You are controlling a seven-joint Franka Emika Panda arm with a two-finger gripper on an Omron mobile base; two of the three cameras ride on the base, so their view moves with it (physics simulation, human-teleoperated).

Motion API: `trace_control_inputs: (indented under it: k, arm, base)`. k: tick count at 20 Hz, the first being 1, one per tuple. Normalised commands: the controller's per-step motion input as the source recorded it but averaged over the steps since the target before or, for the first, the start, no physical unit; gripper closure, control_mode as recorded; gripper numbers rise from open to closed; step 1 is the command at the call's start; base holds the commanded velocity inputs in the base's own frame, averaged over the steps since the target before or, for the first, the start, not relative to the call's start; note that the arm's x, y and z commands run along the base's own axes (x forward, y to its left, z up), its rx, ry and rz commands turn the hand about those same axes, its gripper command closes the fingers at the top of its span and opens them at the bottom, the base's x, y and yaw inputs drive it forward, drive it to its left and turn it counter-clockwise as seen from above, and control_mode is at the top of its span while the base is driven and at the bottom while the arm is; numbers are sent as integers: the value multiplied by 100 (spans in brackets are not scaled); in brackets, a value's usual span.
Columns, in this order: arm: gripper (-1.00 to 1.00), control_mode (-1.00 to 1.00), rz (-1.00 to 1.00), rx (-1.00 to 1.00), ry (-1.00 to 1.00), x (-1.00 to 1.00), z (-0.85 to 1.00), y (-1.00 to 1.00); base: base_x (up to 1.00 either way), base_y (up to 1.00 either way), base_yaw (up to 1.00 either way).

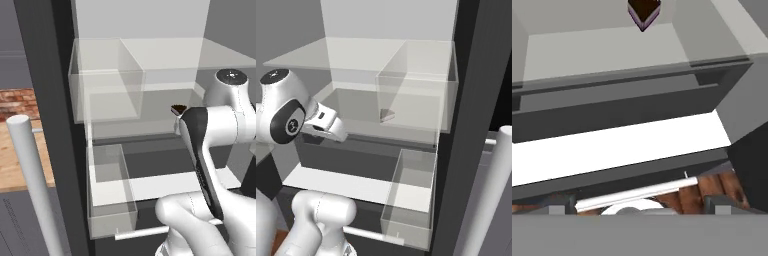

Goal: Take the cakes from the fridge and place them on the empty tray on the dining counter.

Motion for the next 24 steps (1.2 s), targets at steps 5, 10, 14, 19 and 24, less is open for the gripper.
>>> trace_control_inputs:
  k: [5, 10, 14, 19, 24]
  arm:
    - [-100, -100, 0, -5, -9, 66, 0, -29]
    - [-100, -100, 0, -1, 0, 58, 0, -21]
    - [-100, -100, 0, 0, 0, 65, 0, -9]
    - [-100, -100, 0, 0, 0, 68, -4, -21]
    - [-100, -100, 0, 0, -1, 62, -21, -24]
  base:
    - [0, 0, 0]
    - [0, 0, 0]
    - [0, 0, 0]
    - [0, 0, 0]
    - [0, 0, 0]
